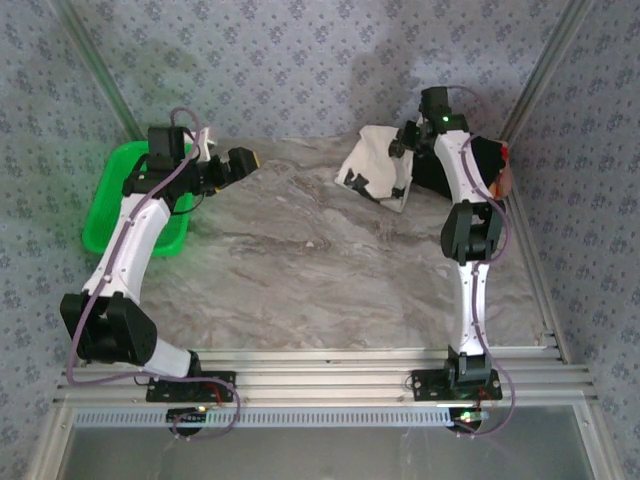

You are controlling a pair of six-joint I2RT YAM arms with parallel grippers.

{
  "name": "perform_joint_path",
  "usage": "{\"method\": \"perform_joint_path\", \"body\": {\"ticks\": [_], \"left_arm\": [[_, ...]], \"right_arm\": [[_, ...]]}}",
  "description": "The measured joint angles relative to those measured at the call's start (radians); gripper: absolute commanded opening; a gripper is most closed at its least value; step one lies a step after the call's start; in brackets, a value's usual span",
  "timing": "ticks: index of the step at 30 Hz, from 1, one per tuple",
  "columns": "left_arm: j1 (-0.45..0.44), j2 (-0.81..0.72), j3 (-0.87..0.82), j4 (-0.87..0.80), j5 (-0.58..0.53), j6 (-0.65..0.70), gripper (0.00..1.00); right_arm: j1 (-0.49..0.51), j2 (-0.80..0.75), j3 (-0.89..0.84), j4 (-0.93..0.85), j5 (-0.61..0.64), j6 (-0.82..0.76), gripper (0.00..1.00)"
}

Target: Fold and stack the t-shirts

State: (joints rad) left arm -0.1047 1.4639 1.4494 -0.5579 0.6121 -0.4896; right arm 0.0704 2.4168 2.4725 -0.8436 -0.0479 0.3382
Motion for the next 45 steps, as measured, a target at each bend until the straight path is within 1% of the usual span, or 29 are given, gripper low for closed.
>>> {"method": "perform_joint_path", "body": {"ticks": [6, 16, 22, 30, 38, 41, 45], "left_arm": [[0.000, 0.000, -0.003, 0.000, 0.000, 0.000, 1.00], [0.000, -0.006, -0.033, -0.002, -0.003, 0.003, 1.00], [0.000, -0.035, -0.034, -0.024, -0.024, 0.011, 1.00], [0.000, -0.074, -0.050, -0.053, -0.054, 0.019, 1.00], [0.000, -0.076, -0.050, -0.073, -0.077, 0.019, 1.00], [0.001, -0.082, -0.055, -0.075, -0.086, 0.019, 1.00], [0.008, -0.101, -0.072, -0.076, -0.098, 0.019, 1.00]], "right_arm": [[-0.040, -0.003, 0.006, -0.007, 0.060, -0.126, 0.00], [-0.128, -0.003, 0.026, -0.006, 0.080, -0.225, 0.00], [-0.189, -0.003, 0.026, -0.001, 0.077, -0.239, 0.00], [-0.262, -0.003, 0.026, 0.051, 0.058, -0.241, 0.00], [-0.275, -0.003, 0.025, 0.096, 0.066, -0.243, 0.00], [-0.275, -0.003, 0.019, 0.113, 0.031, -0.240, 0.00], [-0.263, -0.028, -0.063, 0.167, -0.054, -0.230, 0.00]]}}
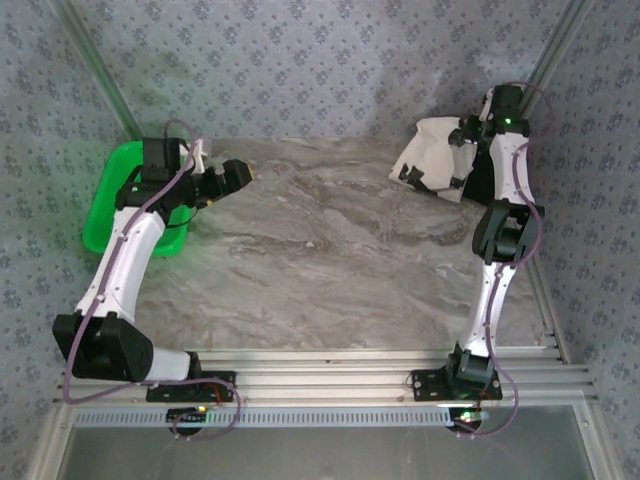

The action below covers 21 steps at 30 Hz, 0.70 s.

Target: Fold and stack the t-shirts

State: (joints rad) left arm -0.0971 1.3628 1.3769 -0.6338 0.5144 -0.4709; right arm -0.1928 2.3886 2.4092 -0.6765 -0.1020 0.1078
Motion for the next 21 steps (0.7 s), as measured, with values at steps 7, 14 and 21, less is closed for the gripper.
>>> {"method": "perform_joint_path", "body": {"ticks": [7, 14, 21], "left_arm": [[0.018, -0.024, -0.003, 0.001, -0.007, 0.001, 1.00], [0.025, -0.032, -0.012, 0.001, -0.003, 0.018, 1.00], [0.035, -0.032, -0.013, 0.001, 0.009, 0.031, 1.00]], "right_arm": [[0.076, -0.060, -0.025, 0.005, -0.099, 0.000, 0.00], [0.137, -0.150, 0.004, -0.023, -0.139, -0.004, 0.00], [0.088, -0.177, 0.017, -0.056, -0.130, -0.012, 0.00]]}}
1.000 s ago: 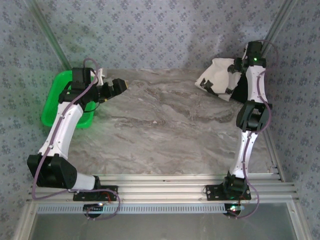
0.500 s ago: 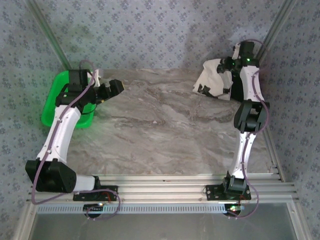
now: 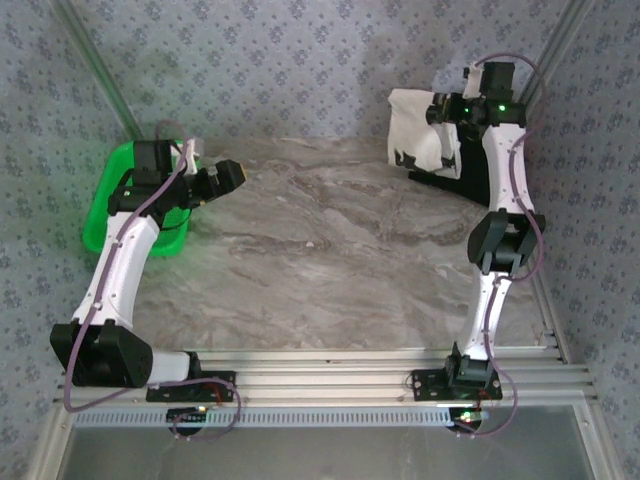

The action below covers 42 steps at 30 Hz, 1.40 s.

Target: Fold and stack the t-shirts

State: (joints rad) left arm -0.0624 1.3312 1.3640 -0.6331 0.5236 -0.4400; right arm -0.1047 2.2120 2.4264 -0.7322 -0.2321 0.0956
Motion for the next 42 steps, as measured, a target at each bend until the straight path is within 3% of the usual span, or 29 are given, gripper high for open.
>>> {"method": "perform_joint_path", "body": {"ticks": [9, 16, 19, 22, 29, 33, 36, 39, 42], "left_arm": [[0.004, 0.000, 0.000, 0.000, 0.013, 0.002, 1.00], [0.004, 0.000, 0.000, 0.000, 0.014, 0.002, 1.00], [0.004, 0.000, 0.000, -0.003, 0.014, 0.002, 1.00], [0.004, 0.000, 0.000, -0.014, 0.014, 0.003, 1.00], [0.004, 0.000, -0.002, -0.058, 0.007, 0.011, 1.00], [0.004, 0.000, -0.002, -0.080, 0.000, 0.023, 1.00], [0.005, -0.005, -0.012, -0.080, -0.003, 0.032, 1.00], [0.014, -0.030, -0.052, -0.065, -0.009, 0.031, 1.00], [0.045, -0.074, -0.115, -0.027, -0.016, 0.027, 1.00]], "right_arm": [[-0.079, 0.000, -0.001, -0.051, 0.063, -0.017, 0.00], [-0.087, 0.018, -0.001, -0.035, 0.230, -0.083, 0.02], [-0.083, 0.049, -0.001, -0.014, 0.284, -0.105, 0.17], [-0.083, 0.084, -0.003, 0.004, 0.349, -0.117, 0.48], [-0.087, 0.135, -0.051, 0.032, 0.579, -0.122, 0.74], [-0.092, 0.127, -0.087, 0.047, 0.662, -0.069, 0.81], [-0.095, 0.068, -0.183, 0.057, 0.644, -0.002, 0.83], [-0.097, -0.107, -0.440, 0.131, 0.555, 0.080, 0.87], [-0.088, -0.380, -0.782, 0.242, 0.455, 0.159, 0.90]]}}
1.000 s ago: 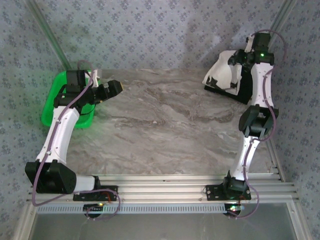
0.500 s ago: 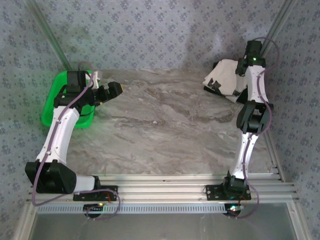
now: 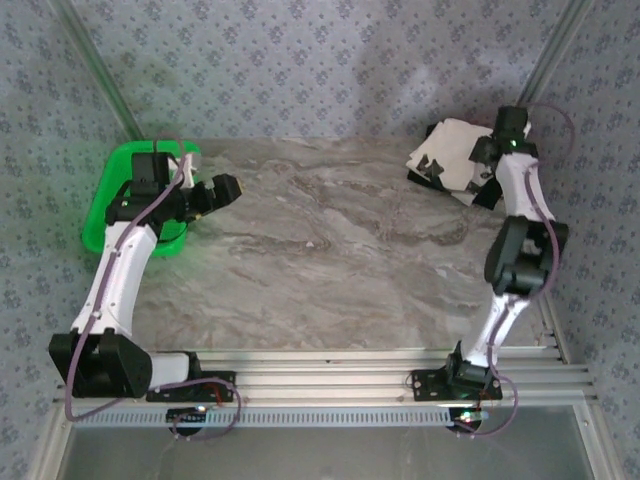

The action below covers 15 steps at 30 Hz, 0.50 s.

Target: Fold and stack the t-shirts

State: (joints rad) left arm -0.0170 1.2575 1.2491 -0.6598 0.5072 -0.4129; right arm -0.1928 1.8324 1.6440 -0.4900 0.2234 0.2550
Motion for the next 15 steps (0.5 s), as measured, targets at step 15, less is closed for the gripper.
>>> {"method": "perform_joint_path", "body": {"ticks": [15], "left_arm": [[0.110, -0.176, -0.438, 0.322, -0.303, 0.108, 1.00]], "right_arm": [[0.193, -0.969, -1.154, 0.257, -0.167, 0.006, 1.00]]}}
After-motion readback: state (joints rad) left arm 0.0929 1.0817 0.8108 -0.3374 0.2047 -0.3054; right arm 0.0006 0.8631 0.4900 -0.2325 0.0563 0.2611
